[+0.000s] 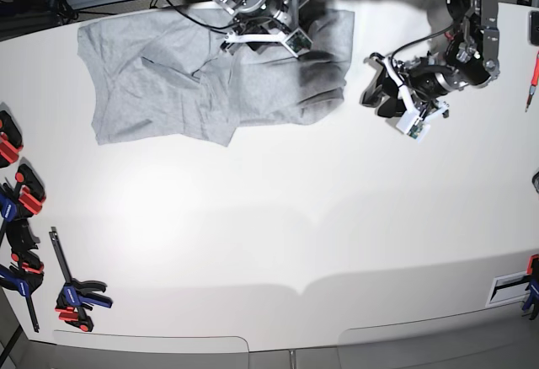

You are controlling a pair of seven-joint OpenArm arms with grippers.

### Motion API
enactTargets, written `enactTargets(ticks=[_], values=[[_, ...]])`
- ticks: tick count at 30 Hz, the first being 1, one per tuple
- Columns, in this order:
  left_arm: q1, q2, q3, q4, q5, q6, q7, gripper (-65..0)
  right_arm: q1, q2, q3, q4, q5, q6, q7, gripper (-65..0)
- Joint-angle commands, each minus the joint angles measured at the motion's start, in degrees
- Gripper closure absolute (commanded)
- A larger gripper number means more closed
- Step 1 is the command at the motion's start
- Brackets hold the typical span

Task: Fold the T-shirt properly
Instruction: 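Grasp the folded shirt edge with the right gripper and pull it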

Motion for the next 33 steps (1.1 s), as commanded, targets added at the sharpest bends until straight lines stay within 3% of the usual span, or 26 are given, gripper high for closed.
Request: enactTargets(ticks=[1, 3, 7, 19, 26, 33], values=[[-0.48, -0.66, -0.37, 1.05, -0.70, -0.20, -1.25, -20.7, -0.13, -0.52, -0.37, 0.74, -0.09, 0.09, -0.22, -29.3], [-0.48, -0.66, -0.37, 1.05, -0.70, -0.20, -1.25, -20.7, -0.13, -0.52, -0.37, 0.74, -1.18, 0.09, -2.21, -24.1], [-0.48, -0.63, -0.37, 1.05, -0.70, -0.20, -1.22, -20.7, -0.13, -0.50, -0.37, 0.83, -5.09, -0.07, -4.79, 0.0], [-0.48, -0.63, -0.37, 1.05, -0.70, -0.20, -1.22, -20.7, -0.24, -0.48, -0.37, 8.66, -9.29, -1.11, -7.61, 0.0], [-0.48, -0.63, -0.37, 1.05, -0.72, -0.20, -1.25, -20.7, -4.81, -0.42, -0.37, 13.22, -10.03, -1.11, -7.76, 0.0], [-0.48, -0.66, -0.37, 1.05, -0.72, -0.20, -1.27, -20.7, -7.80, 2.60, -0.37, 17.44, -15.04, -3.28, -7.96, 0.0]])
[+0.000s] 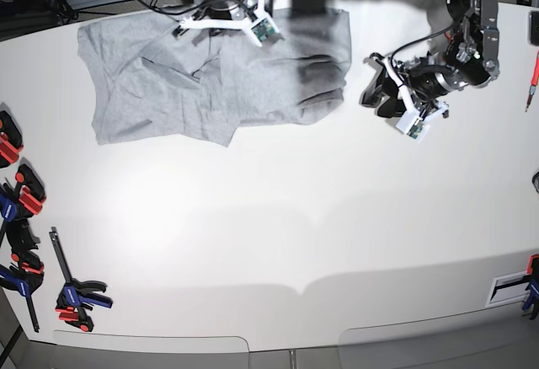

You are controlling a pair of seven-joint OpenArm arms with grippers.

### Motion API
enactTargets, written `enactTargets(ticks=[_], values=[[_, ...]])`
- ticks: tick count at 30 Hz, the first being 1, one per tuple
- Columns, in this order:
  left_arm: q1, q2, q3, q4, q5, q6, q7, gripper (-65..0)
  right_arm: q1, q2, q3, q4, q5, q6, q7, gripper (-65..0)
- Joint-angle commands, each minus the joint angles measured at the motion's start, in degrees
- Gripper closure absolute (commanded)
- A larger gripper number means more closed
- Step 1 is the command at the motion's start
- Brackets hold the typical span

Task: Fold the T-shirt properly
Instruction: 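Grasp the folded shirt edge with the right gripper and pull it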

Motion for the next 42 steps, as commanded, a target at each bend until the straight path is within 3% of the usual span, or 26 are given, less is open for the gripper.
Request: enactTargets(ticks=[1, 14, 20, 23, 29, 35, 38, 40, 42], values=[[-0.48, -0.63, -0.37, 1.05, -0.74, -0.22, -1.20, -20.7, -0.20, -0.13, -0.13, 1.09, -0.83, -0.68, 0.74, 0.0], [-0.48, -0.66, -0.37, 1.05, -0.72, -0.22, -1.14, -20.7, -0.22, 0.17, -0.07, 1.09, -3.78, -2.80, 0.94, -0.5], [-0.48, -0.66, -0.37, 1.05, -0.72, -0.22, -1.16, -20.7, -0.22, 0.15, -0.07, 1.09, -3.87, -4.20, 1.46, -11.8], [-0.48, -0.66, -0.37, 1.05, -0.70, -0.22, -1.14, -20.7, -0.81, 0.28, -0.07, 1.09, -7.52, -7.08, 2.49, -16.8], [-0.50, -0.66, -0.37, 1.05, -0.68, -0.24, -1.14, -20.7, -0.63, 0.46, -0.07, 1.11, -14.69, -14.08, 4.90, -17.1], [-0.48, -0.68, -0.37, 1.05, -0.11, -0.22, -1.14, -20.7, 1.90, 0.46, -0.07, 1.14, -15.76, -15.65, 5.27, -17.1], [-0.48, -0.68, -0.37, 1.05, -0.07, -0.24, -1.11, -20.7, 3.58, 0.44, -0.09, 1.14, -14.14, -15.67, 6.69, -17.1], [-0.48, -0.68, -0.37, 1.05, -0.07, -0.26, -0.83, -20.7, 4.61, 0.42, -0.20, 1.14, -8.31, -15.45, 9.20, -17.1], [-0.48, -0.68, -0.37, 1.05, -0.09, -0.74, -0.42, -21.2, 4.81, 0.11, -0.28, 0.96, 0.09, -11.89, 11.89, -17.1]])
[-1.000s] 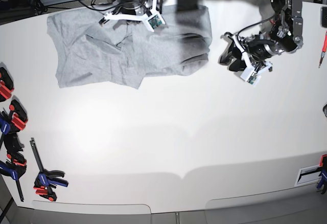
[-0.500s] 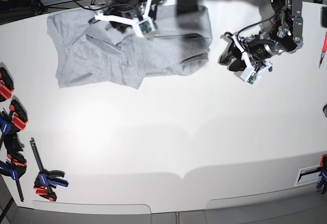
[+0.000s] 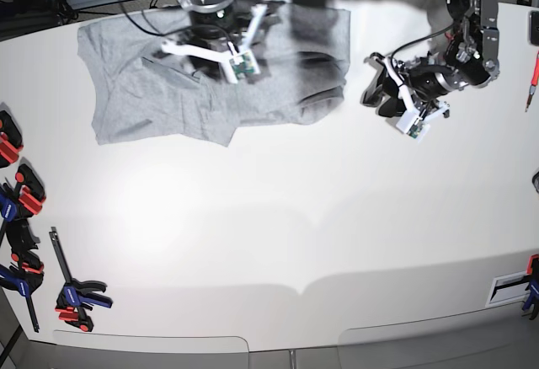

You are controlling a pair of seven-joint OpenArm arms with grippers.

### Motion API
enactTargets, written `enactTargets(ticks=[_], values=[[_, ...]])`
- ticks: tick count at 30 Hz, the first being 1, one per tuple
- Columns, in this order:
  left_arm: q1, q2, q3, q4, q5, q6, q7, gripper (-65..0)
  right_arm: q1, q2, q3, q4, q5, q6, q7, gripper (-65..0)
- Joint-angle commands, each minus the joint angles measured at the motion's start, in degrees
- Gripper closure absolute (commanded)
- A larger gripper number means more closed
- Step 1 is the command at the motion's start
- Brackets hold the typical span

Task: Fold the T-shirt properly
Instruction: 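Grasp the folded shirt edge with the right gripper and pull it, then release the shirt and move the right gripper away from it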

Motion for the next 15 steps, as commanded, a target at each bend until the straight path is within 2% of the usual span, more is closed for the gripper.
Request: enactTargets(ticks=[1, 3, 5, 12, 15], values=[[-0.48, -0.70, -0.28, 1.05, -0.94, -1.38, -0.33, -23.7, -0.20, -0.46, -0.24, 0.63, 3.28, 2.12, 2.08, -17.2], [-0.48, -1.42, 0.48, 1.05, -2.40, -3.50, -0.13, -30.8, -0.20, -0.87, -0.24, -0.83, 9.64, 5.42, 2.78, -17.2], [-0.52, -2.54, 2.47, 1.05, -2.73, -4.85, -0.11, -35.4, -0.22, -1.55, -0.24, -3.37, 10.62, 6.58, 2.75, -17.3], [-1.79, -3.67, 10.08, 0.98, -2.54, -4.92, 0.42, -35.6, 1.75, -1.60, -0.24, -15.13, 10.73, 6.49, 2.34, -18.0], [-1.97, -3.65, 10.60, 0.48, -2.58, -2.49, 0.28, -35.6, 2.93, -2.23, -0.24, -19.02, 10.84, 6.47, 2.36, -18.0]])
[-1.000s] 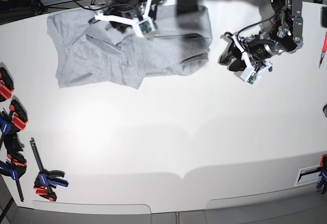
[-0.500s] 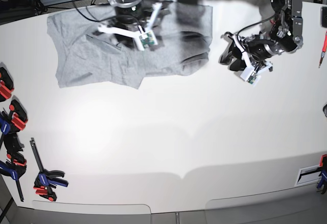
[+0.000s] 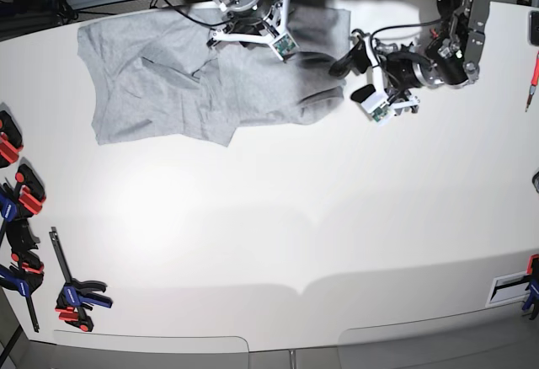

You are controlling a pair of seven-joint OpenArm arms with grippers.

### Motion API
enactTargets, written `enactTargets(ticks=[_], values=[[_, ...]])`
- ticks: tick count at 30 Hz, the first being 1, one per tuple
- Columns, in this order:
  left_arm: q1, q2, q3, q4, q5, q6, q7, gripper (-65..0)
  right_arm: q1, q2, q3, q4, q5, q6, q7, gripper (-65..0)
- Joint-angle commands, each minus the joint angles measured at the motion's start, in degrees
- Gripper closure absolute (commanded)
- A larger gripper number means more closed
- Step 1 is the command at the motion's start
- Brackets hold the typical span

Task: Fold the T-shirt properly
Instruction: 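Release the shirt and move the right gripper away from it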

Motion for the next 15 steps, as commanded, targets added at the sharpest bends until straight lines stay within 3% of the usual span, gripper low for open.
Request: enactTargets(ticks=[1, 3, 10, 15], values=[[-0.83, -0.66, -0.28, 0.35, -0.81, 0.85, -0.92, -35.4, 0.11, -0.92, -0.28, 0.07, -0.57, -0.17, 1.01, -18.0], [-1.49, -0.66, -0.28, -0.98, -1.22, 2.54, -0.96, -35.4, 0.15, -1.38, -0.28, -0.72, -0.57, -0.09, 0.98, -18.0], [-5.29, -0.39, -0.28, -9.05, -12.52, 1.14, 2.03, -33.6, 0.17, -2.05, -0.28, -1.11, -0.57, 0.15, 0.92, -18.0], [-7.23, 1.77, -0.28, -10.88, -12.81, 1.16, 1.92, -18.4, 0.17, -2.10, -0.28, -1.11, -0.55, 0.17, 0.92, -18.0]])
